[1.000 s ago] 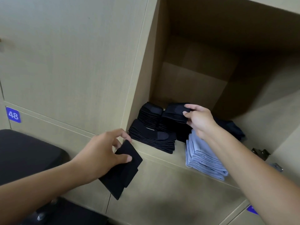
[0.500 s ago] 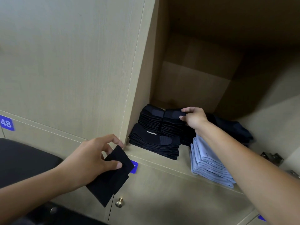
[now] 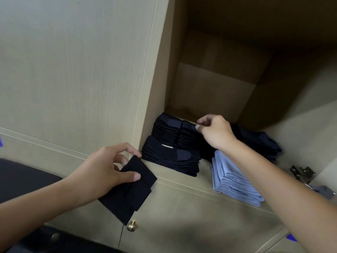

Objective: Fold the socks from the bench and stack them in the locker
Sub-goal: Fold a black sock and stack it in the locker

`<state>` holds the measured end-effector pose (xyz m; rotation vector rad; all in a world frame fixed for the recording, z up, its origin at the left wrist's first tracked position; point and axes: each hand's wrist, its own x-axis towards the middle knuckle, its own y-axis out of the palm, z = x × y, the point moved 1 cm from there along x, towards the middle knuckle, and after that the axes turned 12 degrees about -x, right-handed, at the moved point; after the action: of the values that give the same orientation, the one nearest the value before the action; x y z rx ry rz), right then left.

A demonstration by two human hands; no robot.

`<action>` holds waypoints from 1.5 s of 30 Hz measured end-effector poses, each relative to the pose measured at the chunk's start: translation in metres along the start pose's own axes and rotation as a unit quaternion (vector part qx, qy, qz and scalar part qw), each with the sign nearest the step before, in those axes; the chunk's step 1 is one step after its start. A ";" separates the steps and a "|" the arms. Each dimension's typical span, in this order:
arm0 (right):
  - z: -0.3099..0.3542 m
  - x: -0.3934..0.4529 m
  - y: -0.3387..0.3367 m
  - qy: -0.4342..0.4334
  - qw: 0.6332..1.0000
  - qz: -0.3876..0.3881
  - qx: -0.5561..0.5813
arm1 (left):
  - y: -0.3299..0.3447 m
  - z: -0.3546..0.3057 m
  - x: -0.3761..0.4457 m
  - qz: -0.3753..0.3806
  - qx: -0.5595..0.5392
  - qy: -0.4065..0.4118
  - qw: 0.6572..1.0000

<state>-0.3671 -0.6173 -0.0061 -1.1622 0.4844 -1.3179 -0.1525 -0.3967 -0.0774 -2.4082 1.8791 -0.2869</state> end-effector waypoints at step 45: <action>0.045 -0.119 0.000 -0.084 0.917 0.239 0.309 | 0.029 -0.032 -0.017 0.016 -0.081 -0.024 0.996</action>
<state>-0.3608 -0.4916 -0.0255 -0.5652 0.1785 -0.8367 -0.1904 -0.3853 -0.0532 -2.4572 1.9915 -0.0766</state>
